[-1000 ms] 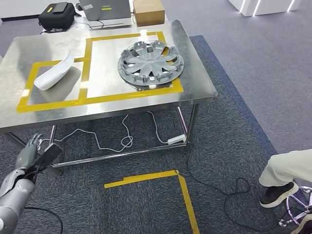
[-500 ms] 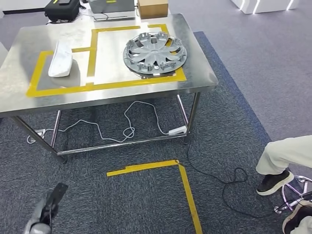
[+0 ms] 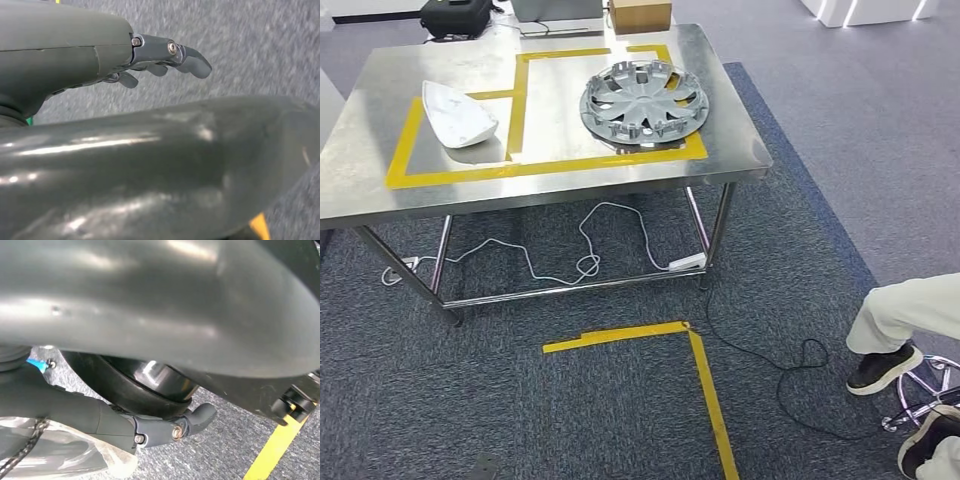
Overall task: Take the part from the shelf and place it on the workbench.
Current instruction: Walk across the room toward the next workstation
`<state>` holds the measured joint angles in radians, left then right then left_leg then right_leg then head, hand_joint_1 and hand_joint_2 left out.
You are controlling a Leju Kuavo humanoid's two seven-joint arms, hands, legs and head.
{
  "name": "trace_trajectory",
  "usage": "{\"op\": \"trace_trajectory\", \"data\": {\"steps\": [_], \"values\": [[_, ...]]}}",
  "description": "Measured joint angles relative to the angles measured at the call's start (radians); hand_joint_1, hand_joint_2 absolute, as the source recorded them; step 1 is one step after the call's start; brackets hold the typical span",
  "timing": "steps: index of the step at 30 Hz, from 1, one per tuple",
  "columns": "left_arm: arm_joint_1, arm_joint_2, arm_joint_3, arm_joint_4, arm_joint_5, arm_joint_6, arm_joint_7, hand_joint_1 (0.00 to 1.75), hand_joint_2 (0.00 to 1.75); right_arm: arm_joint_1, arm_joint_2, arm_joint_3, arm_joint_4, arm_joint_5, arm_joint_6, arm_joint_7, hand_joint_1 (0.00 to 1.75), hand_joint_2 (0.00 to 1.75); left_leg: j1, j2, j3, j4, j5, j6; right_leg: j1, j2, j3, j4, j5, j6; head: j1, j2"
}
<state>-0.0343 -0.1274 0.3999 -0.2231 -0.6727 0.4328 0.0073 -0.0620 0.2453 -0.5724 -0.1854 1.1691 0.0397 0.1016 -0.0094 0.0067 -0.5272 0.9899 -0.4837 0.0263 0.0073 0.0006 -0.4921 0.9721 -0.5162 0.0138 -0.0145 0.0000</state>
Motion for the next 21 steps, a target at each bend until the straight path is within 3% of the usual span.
{"op": "trace_trajectory", "data": {"steps": [5,9,10,12,14,18,20,21], "values": [[0.002,-0.012,0.002,0.004,-0.011,-0.009,0.021,0.00,0.00,0.002,0.002,-0.004,0.000,0.002,0.004,0.005,0.00,0.00,0.000,0.000,-0.003,0.001,0.002,-0.007,-0.003,0.000,-0.006,-0.001,0.005,-0.006,0.000,0.000],[0.013,-0.033,0.001,0.010,-0.071,-0.037,0.001,0.00,0.00,-0.002,0.007,-0.010,0.000,0.030,0.015,0.024,0.00,0.00,0.013,-0.003,-0.120,0.283,-0.138,-0.043,-0.007,-0.007,-0.025,-0.003,0.024,-0.030,-0.010,0.000],[0.013,-0.031,-0.004,0.010,-0.094,-0.050,-0.016,0.00,0.00,-0.003,0.007,-0.010,0.000,0.039,0.016,0.027,0.00,0.00,0.014,-0.003,-0.108,0.266,-0.117,-0.043,-0.007,-0.007,-0.027,0.000,0.024,-0.030,-0.011,0.000],[0.009,-0.023,-0.028,0.012,-0.173,-0.089,-0.016,0.00,0.00,-0.006,0.007,-0.008,-0.001,0.060,0.020,0.032,0.00,0.00,0.014,-0.003,-0.046,0.146,-0.049,-0.039,-0.007,-0.007,-0.029,0.006,0.023,-0.028,-0.011,0.000],[0.005,-0.013,-0.072,0.015,-0.258,-0.137,0.029,0.00,0.00,-0.008,0.006,-0.005,-0.001,0.078,0.026,0.034,0.00,0.00,0.012,-0.003,0.003,0.039,-0.015,-0.029,-0.003,-0.006,-0.034,0.013,0.023,-0.021,-0.010,0.000],[0.002,-0.006,-0.130,0.020,-0.250,-0.315,0.087,0.00,0.00,-0.017,0.002,0.006,-0.003,0.115,0.061,0.042,0.00,0.00,0.012,-0.007,0.002,0.008,-0.009,-0.006,0.000,-0.010,-0.049,0.020,0.024,0.000,-0.009,0.000],[-0.015,-0.007,-0.127,0.021,-0.190,-0.426,0.108,0.00,0.00,-0.027,-0.004,0.021,-0.005,0.143,0.103,0.051,0.00,0.00,0.017,-0.013,-0.002,0.002,0.000,0.007,-0.001,-0.007,-0.076,0.073,-0.016,0.010,-0.003,0.000],[-0.030,-0.007,-0.123,0.021,-0.168,-0.468,0.124,0.00,0.00,-0.032,-0.007,0.030,-0.005,0.153,0.121,0.054,0.00,0.00,0.017,-0.017,-0.006,0.001,0.004,0.011,-0.001,-0.005,-0.103,0.132,-0.050,0.015,0.001,0.000]]}}
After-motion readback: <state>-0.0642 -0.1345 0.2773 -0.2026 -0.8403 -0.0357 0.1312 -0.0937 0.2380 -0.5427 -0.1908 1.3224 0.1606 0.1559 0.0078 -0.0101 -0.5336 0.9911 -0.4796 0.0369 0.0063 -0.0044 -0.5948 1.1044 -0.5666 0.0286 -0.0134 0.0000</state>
